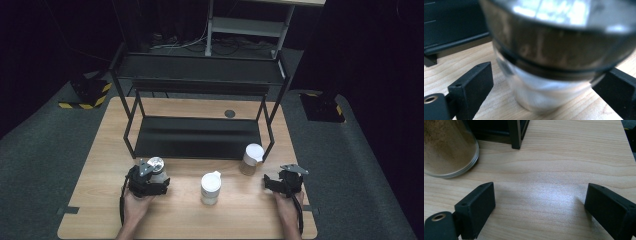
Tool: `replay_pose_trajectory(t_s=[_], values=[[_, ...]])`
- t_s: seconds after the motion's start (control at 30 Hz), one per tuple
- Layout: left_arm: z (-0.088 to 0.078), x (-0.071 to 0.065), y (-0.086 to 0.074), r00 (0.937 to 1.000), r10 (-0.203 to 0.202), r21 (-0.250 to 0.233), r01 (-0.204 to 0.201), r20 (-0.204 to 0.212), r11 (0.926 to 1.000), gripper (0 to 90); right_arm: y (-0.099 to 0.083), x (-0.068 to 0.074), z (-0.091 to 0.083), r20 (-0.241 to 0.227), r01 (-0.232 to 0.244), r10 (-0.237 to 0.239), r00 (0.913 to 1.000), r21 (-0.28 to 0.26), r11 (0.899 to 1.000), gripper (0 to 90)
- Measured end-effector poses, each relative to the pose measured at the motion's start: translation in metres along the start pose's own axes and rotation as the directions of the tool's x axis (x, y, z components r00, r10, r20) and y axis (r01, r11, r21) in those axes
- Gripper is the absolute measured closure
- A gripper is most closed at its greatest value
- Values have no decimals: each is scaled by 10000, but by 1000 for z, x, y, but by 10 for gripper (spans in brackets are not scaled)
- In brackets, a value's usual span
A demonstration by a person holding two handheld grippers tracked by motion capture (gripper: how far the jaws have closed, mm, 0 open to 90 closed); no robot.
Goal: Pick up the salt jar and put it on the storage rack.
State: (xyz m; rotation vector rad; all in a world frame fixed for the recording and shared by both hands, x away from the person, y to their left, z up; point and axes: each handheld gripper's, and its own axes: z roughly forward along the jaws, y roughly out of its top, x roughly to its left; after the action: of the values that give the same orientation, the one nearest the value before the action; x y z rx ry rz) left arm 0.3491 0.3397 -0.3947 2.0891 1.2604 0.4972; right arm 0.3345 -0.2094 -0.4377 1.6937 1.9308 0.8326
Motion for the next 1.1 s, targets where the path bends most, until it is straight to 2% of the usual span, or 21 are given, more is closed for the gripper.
replay_pose_trajectory(t_s=[0.27, 0.53, 0.73, 1.1], values=[[4, -3, 2, 9999, -12, -70, 11, -153, 10000, 86, 0, 0, 0, -11, -6, 6, 10000, -1, 10000, 94], [5, -8, 1, 9990, 165, -224, -175, -411, 9996, 125, 0, 0, 0, -4, -3, 3, 10000, -11, 10000, 99], [8, -7, 1, 9990, 13, -275, -26, -452, 9996, 159, -1, 0, -1, -2, -2, 2, 10000, -18, 10000, 101], [10, -9, 2, 9986, 33, -308, -50, -527, 9995, 202, -1, 0, 0, -25, 49, -49, 10000, -29, 10000, 102]])
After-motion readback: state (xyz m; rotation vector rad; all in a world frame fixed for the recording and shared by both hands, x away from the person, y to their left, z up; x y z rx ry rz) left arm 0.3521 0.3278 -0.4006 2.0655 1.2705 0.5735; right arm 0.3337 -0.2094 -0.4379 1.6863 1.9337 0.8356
